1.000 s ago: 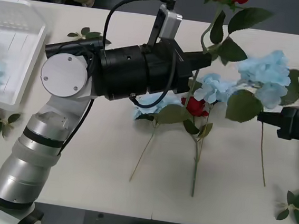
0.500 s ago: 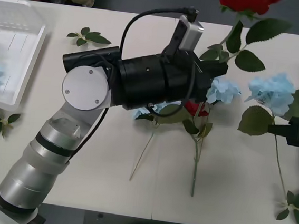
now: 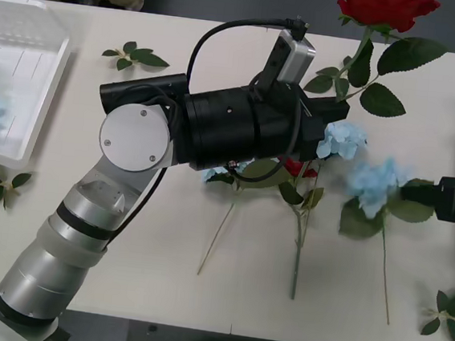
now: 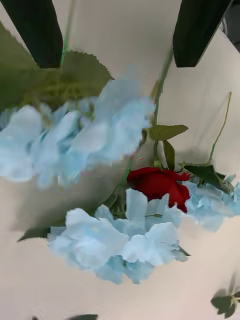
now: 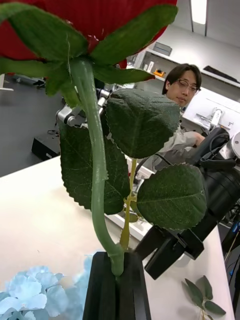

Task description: Put the red flowers into the right box and the blue flowers into the left box

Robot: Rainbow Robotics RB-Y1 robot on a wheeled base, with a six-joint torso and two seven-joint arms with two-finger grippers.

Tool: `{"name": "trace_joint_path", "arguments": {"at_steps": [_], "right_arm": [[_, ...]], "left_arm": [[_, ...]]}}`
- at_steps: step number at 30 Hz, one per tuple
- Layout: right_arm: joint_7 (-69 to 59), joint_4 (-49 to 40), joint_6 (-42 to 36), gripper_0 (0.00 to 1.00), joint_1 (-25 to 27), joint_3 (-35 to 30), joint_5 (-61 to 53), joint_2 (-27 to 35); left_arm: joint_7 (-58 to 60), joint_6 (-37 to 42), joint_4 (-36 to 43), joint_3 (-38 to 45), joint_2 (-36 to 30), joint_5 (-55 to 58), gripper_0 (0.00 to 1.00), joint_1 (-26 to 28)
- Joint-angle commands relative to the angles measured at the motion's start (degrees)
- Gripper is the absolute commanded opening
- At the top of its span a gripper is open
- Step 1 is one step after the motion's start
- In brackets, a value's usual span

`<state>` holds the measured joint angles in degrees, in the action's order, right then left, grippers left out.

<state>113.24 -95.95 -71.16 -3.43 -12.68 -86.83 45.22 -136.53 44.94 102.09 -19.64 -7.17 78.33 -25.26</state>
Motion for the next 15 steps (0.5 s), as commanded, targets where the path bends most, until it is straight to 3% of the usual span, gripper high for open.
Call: {"name": "trace_joint_path", "arguments": {"at_steps": [1, 15], "right_arm": [[5.76, -0.90, -1.00, 0.65, -1.05, 0.29, -4.05, 0.83], [31.08, -0.90, -1.44, 0.68, -2.63, 1.08, -18.11, -1.80]], "left_arm": [[-3.22, -0.20, 1.09, 0.66, 0.22, 0.25, 0.00, -1.19], [-3.22, -0.20, 1.09, 0.66, 0.22, 0.25, 0.00, -1.19]]}}
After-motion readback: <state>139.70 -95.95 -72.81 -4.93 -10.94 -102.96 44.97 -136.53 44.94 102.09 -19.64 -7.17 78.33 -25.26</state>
